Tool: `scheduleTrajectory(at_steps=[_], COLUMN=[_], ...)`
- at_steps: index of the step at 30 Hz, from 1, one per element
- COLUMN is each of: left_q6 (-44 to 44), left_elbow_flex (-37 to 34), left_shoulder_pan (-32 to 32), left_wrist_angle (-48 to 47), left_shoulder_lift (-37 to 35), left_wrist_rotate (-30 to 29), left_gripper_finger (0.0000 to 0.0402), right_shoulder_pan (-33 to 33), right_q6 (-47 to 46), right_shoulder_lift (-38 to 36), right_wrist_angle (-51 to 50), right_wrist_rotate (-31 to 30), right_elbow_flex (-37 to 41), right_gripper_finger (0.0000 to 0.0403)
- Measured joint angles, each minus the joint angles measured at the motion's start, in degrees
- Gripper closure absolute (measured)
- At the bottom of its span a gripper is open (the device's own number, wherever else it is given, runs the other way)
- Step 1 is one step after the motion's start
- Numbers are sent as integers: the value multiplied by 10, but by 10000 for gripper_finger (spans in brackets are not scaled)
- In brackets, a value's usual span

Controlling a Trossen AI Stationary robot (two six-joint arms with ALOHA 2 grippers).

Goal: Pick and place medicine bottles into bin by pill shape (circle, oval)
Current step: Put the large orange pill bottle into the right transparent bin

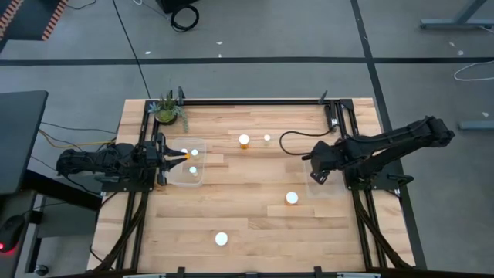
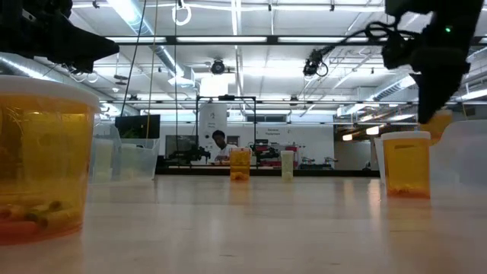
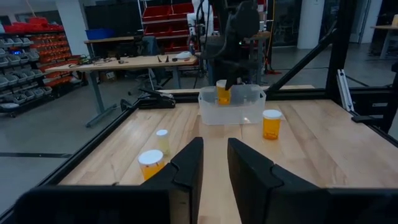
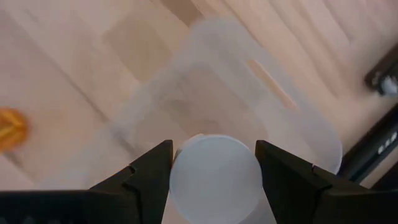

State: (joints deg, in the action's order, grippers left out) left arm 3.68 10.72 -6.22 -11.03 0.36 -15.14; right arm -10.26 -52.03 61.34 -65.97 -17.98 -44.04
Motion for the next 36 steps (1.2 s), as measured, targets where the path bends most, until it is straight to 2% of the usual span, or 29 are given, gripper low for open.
scheduleTrajectory(at_steps=[5, 11, 36], left_q6=[0, 0, 0], left_elbow_flex=[0, 0, 0], left_shoulder_pan=[0, 0, 0], left_wrist_angle=[0, 0, 0], left_shoulder_lift=[0, 0, 0], left_wrist_rotate=[0, 0, 0], left_gripper_finger=[312, 313, 320], right_shoulder_pan=[0, 9, 103], right_q6=[-36, -32, 73], right_shoulder_lift=[-26, -26, -26], right_wrist_angle=[11, 34, 70], right_wrist_rotate=[-1, 8, 5], right_elbow_flex=[48, 70, 71], right_gripper_finger=[173, 173, 173])
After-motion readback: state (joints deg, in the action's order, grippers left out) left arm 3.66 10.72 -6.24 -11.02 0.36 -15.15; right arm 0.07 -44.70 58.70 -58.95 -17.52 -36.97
